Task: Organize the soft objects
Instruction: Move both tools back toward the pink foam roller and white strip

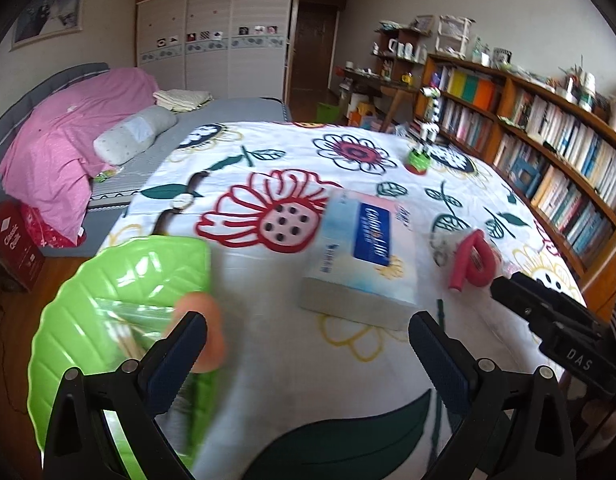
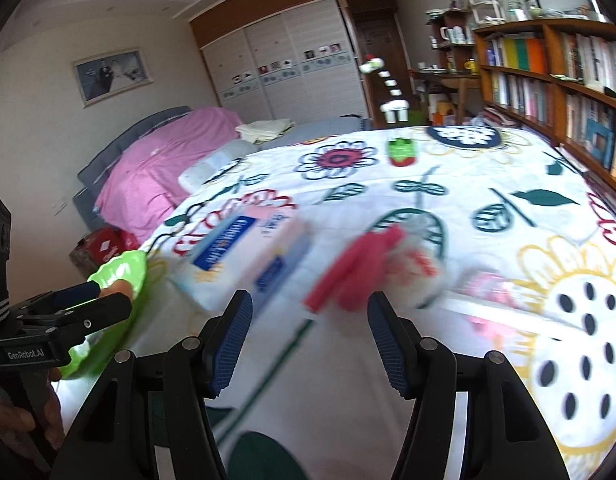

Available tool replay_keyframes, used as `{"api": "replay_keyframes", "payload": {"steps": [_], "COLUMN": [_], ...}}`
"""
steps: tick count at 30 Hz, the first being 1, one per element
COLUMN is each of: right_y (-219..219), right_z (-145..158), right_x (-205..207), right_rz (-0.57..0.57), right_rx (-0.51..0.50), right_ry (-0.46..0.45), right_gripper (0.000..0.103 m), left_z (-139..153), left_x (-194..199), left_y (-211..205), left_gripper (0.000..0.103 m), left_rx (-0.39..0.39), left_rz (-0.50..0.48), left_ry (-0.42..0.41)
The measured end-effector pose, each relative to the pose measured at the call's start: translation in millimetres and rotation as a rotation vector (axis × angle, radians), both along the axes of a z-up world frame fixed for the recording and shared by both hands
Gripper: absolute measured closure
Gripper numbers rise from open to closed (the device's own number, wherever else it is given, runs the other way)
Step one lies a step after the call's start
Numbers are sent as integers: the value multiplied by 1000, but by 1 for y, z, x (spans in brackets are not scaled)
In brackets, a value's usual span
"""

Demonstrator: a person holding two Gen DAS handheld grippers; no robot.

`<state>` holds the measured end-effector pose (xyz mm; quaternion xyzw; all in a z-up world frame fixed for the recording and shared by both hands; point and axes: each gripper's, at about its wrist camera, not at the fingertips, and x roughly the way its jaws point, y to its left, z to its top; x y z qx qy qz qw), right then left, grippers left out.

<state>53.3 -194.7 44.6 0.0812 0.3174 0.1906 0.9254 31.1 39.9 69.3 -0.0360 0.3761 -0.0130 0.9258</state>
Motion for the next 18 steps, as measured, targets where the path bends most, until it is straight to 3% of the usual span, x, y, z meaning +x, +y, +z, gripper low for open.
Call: {"api": "replay_keyframes", "payload": {"steps": [18], "right_y": [-96], "right_z": [-12], "right_x": [16], "right_rz": [-137], "right_rx": [-62], "right_ry": [59], "right_gripper": [42], "left_z": [-11], "left_x": [21], "left_y": [-78], "left_gripper": [0], "left_rx": [64], "left_rz": [-138], "left_ry": [63]}}
